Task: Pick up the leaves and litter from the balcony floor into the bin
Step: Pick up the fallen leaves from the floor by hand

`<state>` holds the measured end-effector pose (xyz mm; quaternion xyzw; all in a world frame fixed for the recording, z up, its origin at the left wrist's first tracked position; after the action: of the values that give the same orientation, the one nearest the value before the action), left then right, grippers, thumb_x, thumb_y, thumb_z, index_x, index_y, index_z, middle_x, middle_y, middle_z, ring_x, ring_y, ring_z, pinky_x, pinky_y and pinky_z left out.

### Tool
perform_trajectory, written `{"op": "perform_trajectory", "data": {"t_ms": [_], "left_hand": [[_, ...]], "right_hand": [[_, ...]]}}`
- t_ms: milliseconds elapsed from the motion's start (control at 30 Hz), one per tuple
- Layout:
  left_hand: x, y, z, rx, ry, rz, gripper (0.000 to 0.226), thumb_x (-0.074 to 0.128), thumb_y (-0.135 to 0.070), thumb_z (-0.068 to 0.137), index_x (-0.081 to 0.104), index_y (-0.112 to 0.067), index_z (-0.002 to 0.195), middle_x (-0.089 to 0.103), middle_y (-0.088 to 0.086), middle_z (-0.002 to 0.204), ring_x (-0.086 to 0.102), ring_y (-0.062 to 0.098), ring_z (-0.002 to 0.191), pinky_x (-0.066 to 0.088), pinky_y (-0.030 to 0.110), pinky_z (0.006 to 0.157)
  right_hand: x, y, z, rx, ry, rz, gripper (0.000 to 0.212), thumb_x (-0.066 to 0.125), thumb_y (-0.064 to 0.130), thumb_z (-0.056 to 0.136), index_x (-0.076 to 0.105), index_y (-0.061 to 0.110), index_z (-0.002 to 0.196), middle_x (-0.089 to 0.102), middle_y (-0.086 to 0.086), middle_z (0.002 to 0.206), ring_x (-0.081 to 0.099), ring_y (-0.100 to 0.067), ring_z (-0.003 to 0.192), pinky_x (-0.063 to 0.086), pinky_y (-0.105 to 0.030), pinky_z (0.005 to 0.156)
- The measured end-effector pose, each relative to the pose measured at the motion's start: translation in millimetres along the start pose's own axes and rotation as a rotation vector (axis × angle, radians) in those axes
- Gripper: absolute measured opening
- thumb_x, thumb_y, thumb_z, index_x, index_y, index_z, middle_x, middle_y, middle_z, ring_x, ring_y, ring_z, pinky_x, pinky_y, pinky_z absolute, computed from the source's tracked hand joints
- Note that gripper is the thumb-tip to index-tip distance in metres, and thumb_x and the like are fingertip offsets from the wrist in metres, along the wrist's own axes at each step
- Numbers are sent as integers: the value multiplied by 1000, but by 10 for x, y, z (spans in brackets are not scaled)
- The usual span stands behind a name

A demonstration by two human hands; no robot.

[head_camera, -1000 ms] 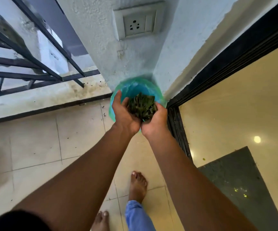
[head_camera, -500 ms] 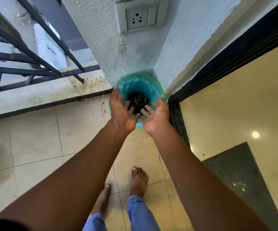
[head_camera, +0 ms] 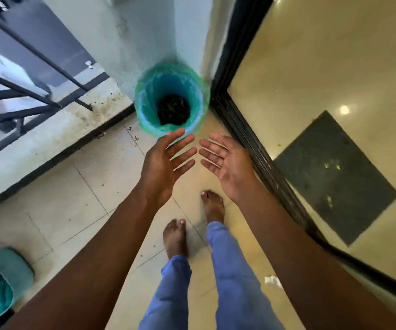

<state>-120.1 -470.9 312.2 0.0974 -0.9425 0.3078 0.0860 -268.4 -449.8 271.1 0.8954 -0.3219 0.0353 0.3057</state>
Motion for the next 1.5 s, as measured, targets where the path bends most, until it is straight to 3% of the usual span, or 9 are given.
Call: {"op": "perform_trajectory", "data": {"t_ms": [100, 267, 467, 633, 833, 1033, 1233, 1367, 1500], "left_hand": [[4, 269, -205, -33, 111, 240, 36, 43, -31, 107, 60, -16, 135, 68, 5, 130, 65, 26, 120, 57, 29, 81], [149, 783, -554, -45, 241, 600, 31, 45, -31, 105, 67, -21, 126, 75, 0, 116, 71, 25, 108, 52, 47, 102], [505, 1753, -828, -97, 447, 999, 26, 51, -27, 103, 71, -25, 119, 77, -3, 109, 73, 22, 103, 54, 44, 98], [833, 2640, -1111, -129, 598, 1260, 24, 54, -27, 102, 73, -27, 116, 77, -6, 105, 71, 22, 102, 53, 32, 84], [1159, 3703, -1679, -152, 755, 1553, 38, 50, -45, 82, 74, -32, 109, 77, -9, 103, 71, 19, 98, 54, 41, 91], [1368, 4925, -2486, -272, 914, 1705, 40, 56, -39, 79, 71, -20, 111, 72, 11, 115, 63, 29, 95, 43, 39, 81], [1660, 6012, -3312, -310, 1046, 1874, 64, 62, -53, 60, 71, -18, 113, 72, 12, 114, 62, 28, 91, 42, 33, 77], [1896, 6650, -3622, -191, 1142, 1987, 44, 62, -40, 80, 71, -17, 117, 74, 8, 114, 67, 36, 101, 44, 36, 80], [2046, 7164, -3854, -165, 1247, 2051, 31, 65, -34, 87, 72, -24, 115, 76, 0, 108, 71, 29, 104, 47, 33, 81]], "right_hand": [[-297, -158, -498, -59, -85, 39, 34, 50, 31, 103, 65, 11, 127, 75, -9, 114, 72, -24, 103, 54, -41, 92], [-909, -493, -1152, -114, -228, 100, 29, 51, 25, 103, 67, 11, 123, 77, -9, 109, 72, -29, 105, 56, -42, 92], [-1914, -1139, -1718, -125, -437, 198, 26, 51, 21, 102, 69, 12, 119, 77, -8, 105, 72, -30, 102, 57, -40, 88], [-2703, -1782, -2212, -108, -608, 305, 22, 55, 19, 100, 71, 13, 114, 77, -8, 101, 72, -31, 100, 57, -44, 91], [-3557, -2627, -2845, -109, -756, 431, 17, 58, 14, 97, 73, 16, 105, 77, -7, 95, 73, -26, 92, 55, -35, 77], [-4490, -3519, -3628, -119, -915, 615, 16, 60, 8, 93, 74, 14, 98, 77, -9, 94, 71, -14, 78, 50, -21, 65], [-5421, -4263, -4485, -160, -1008, 697, 16, 60, 12, 94, 75, 13, 100, 77, -7, 94, 70, -18, 80, 54, -31, 73], [-5933, -4755, -4956, -193, -1084, 767, 17, 60, 5, 93, 74, 14, 96, 75, -12, 99, 69, -20, 83, 52, -24, 68], [-6255, -5202, -5239, -144, -1173, 811, 15, 66, 12, 86, 75, 25, 88, 77, -5, 92, 72, -24, 90, 57, -42, 83]]}}
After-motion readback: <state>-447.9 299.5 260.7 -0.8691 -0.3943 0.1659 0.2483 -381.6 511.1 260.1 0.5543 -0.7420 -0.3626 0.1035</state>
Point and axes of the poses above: each hand's wrist, its own z-axis towards the middle knuckle, its own x-axis out of the palm, y = z × x, the point moved 7 cm from there along z, towards the middle knuckle
